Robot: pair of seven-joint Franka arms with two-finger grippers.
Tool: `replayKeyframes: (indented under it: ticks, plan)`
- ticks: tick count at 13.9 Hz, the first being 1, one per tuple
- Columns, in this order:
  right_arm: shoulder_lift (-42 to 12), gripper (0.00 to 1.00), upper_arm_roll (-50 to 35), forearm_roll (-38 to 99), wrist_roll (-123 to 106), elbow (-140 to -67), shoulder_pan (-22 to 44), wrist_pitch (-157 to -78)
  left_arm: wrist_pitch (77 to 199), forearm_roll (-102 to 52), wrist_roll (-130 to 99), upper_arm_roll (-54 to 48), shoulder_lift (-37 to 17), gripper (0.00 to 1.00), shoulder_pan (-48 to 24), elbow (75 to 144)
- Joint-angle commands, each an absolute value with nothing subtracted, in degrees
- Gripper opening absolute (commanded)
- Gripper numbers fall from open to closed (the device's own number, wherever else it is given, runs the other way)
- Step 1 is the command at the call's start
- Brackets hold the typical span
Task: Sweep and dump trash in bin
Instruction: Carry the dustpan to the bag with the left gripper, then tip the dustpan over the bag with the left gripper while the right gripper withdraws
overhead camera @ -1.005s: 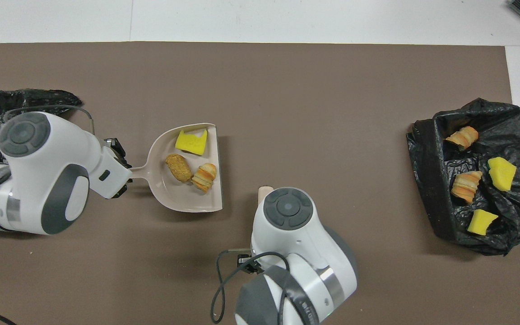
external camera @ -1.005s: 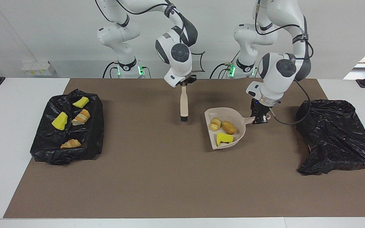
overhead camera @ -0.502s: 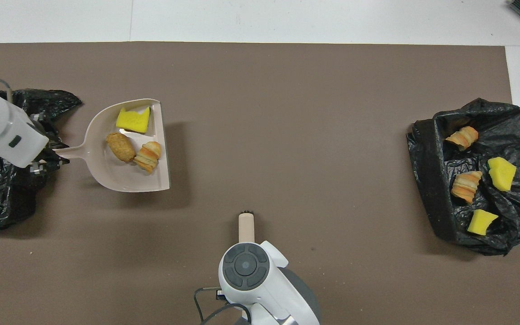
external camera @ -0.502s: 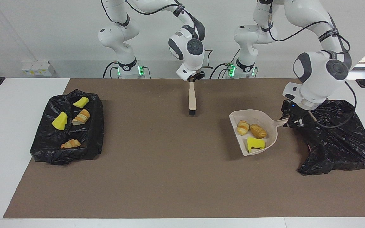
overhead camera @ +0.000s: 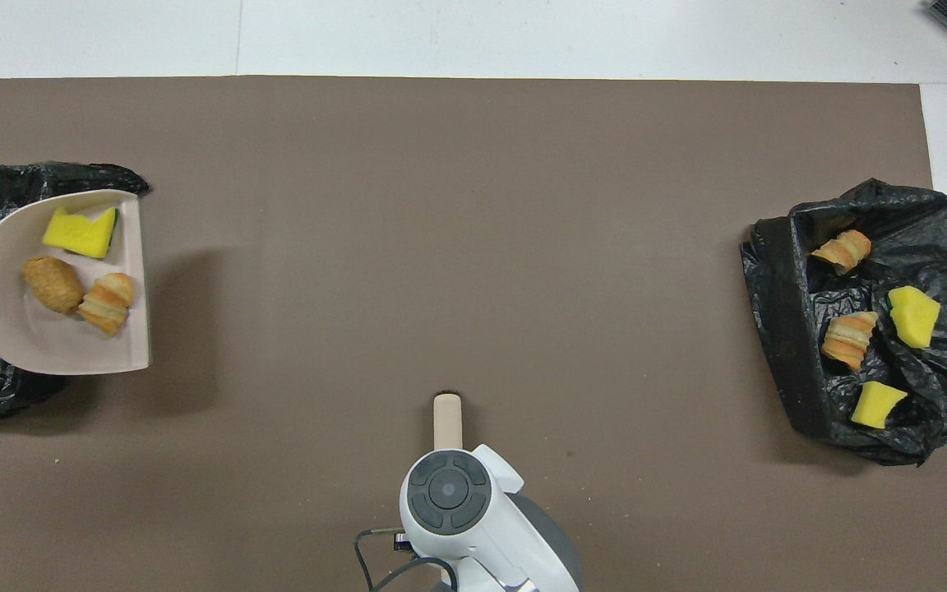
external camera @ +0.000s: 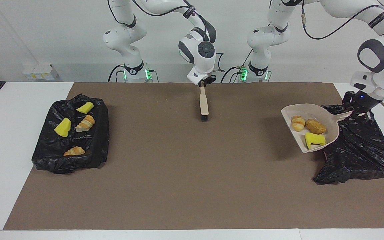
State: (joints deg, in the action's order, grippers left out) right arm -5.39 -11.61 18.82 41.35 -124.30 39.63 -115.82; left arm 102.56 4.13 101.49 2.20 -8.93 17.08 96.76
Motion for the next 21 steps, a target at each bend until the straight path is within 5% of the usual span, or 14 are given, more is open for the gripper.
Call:
replayKeyframes:
  ticks: [1,6,8,12,21]
  plan:
    - [-5.4,0.44,-11.9,20.6,38.5,-124.6,38.3,-116.4,100.6,8.8,103.4,1.4,-11.1,0.00,22.6,92.0]
    - [-4.6,0.91,-11.5,20.0,39.0,-120.9,33.5,-116.4,102.6,23.0,102.7,1.5,-15.4,0.00,25.0,84.7]
    - [-3.6,1.00,-11.3,19.4,38.8,-118.8,29.8,-116.4,102.8,29.4,98.6,1.5,-15.9,0.00,24.3,84.0]
    - [-0.9,1.00,-11.3,9.1,38.3,-114.5,21.4,-115.8,102.4,40.8,86.7,1.3,-14.3,0.00,21.6,86.0]
    - [2.8,1.00,-10.5,-0.6,26.8,-92.9,5.7,-97.6,100.7,52.6,79.4,1.3,-9.1,0.00,16.8,88.9]
